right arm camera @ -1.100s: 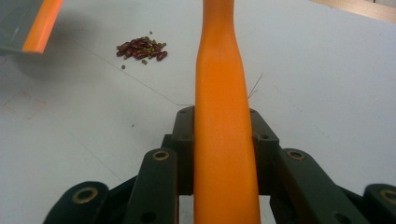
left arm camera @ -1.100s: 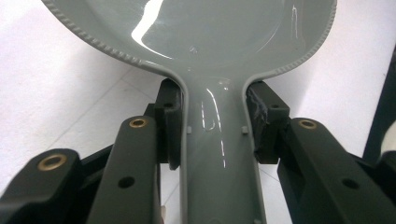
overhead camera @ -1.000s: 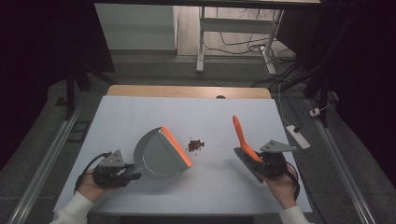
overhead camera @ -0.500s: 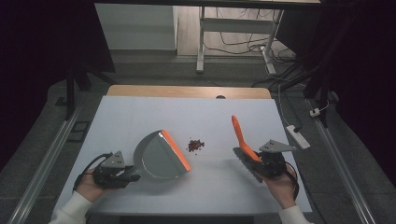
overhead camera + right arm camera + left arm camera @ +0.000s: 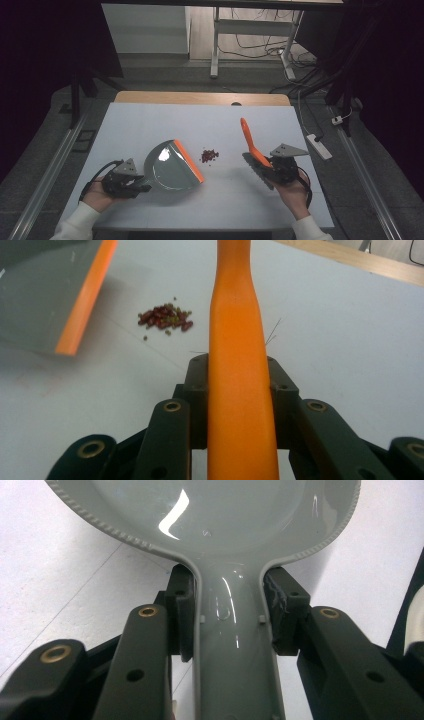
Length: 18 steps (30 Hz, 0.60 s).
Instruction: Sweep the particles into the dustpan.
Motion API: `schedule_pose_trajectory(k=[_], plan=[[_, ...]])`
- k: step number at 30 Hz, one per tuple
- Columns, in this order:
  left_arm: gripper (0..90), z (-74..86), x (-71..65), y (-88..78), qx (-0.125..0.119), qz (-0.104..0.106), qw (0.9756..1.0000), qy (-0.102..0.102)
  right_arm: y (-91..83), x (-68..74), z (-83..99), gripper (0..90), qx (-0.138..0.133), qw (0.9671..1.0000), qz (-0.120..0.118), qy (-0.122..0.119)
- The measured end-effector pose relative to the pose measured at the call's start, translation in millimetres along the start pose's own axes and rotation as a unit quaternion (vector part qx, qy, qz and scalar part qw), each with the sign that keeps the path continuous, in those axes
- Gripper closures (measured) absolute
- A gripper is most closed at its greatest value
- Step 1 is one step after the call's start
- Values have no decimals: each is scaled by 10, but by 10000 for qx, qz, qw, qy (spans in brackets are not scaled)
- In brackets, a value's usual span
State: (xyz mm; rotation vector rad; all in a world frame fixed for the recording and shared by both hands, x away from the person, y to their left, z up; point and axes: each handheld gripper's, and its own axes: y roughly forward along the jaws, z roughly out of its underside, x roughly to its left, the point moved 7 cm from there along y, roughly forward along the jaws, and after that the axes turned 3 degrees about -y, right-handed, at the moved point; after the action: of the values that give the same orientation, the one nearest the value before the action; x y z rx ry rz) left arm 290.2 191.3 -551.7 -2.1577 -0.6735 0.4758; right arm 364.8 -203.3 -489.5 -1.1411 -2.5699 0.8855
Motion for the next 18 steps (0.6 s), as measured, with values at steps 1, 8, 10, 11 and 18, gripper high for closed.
schedule_pose_trajectory(k=[1,8,10,11,18], plan=[[614,-7,5,9,29,12,10000,-3,30,5,-36,704,-15,10000,-12,13],[614,-40,6,84,201,107,9997,13,173,37,-260,704,-110,9999,-68,-70],[614,-60,-3,115,251,132,9996,30,184,42,-283,704,-130,9999,-81,-50],[614,-74,-9,130,273,158,9995,45,196,42,-301,704,-132,9998,-90,-67],[613,-226,-51,241,383,359,9986,38,371,50,-434,704,-135,9997,-177,-47]])
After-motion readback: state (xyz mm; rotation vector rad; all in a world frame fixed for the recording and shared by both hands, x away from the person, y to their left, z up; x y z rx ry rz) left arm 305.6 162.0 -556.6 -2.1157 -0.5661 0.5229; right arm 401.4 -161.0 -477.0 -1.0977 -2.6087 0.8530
